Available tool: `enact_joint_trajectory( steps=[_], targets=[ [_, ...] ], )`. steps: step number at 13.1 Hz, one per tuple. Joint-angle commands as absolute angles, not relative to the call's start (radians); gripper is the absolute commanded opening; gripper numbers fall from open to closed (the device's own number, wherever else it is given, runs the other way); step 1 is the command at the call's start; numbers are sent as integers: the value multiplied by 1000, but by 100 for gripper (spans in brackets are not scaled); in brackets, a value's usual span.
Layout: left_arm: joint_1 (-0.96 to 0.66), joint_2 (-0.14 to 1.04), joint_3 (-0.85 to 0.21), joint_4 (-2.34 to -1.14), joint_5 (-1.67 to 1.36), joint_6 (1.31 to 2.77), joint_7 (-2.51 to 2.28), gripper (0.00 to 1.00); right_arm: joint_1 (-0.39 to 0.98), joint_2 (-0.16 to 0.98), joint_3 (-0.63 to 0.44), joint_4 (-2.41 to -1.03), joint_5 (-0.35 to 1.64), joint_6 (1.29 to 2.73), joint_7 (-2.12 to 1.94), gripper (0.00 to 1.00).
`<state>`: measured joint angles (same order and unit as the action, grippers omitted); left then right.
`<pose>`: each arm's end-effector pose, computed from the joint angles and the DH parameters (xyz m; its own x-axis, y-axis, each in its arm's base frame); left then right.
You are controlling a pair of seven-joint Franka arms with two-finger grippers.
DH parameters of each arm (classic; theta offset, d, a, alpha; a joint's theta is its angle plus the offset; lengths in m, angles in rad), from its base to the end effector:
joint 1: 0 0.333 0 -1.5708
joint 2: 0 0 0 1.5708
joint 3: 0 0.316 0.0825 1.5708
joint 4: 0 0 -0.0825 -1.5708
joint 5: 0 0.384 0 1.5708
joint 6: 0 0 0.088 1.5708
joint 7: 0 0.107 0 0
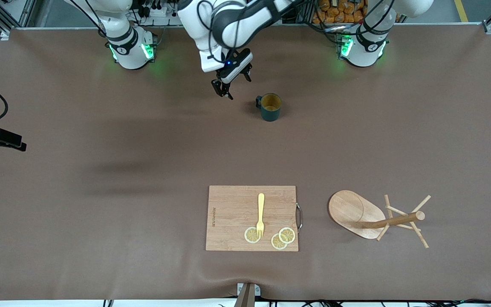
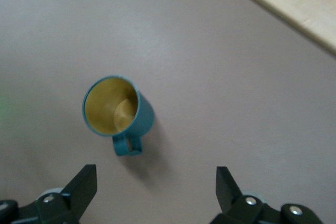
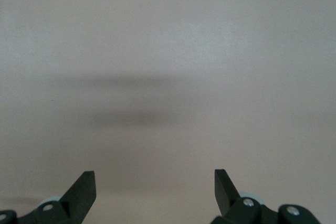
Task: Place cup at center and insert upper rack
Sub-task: 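Reach the left gripper over to the teal mug's handle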
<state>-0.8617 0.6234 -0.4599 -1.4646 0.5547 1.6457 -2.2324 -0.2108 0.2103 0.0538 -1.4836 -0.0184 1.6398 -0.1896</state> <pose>0.2633 -0.6160 0.3222 0.6645 0.6243 0.4107 0.7239 -0.6742 -0.1464 0.6115 -0.1019 0.5481 0.9980 0.0335 -0.0541 0.0334 -0.9994 -0.0032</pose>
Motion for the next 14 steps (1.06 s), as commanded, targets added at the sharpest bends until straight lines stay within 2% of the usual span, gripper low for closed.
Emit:
enact_joint_trajectory(
  steps=[1,10,13,14],
  targets=[
    [-908,733,-453,-1358,609,1547,-2282,100,-230,215,67,-1471,-8,1640,-198,100],
    [-928,916,-422,-1348,614,1468,-2407,100,-227,219,67,-1471,12,1654,-204,100],
    [-931,927,-403,-1348,614,1462,-2411,100,-225,219,67,-1471,14,1655,-204,100],
    [-933,927,-402,-1348,615,1462,-2410,91,-225,219,67,-1471,14,1655,-204,100]
  ],
)
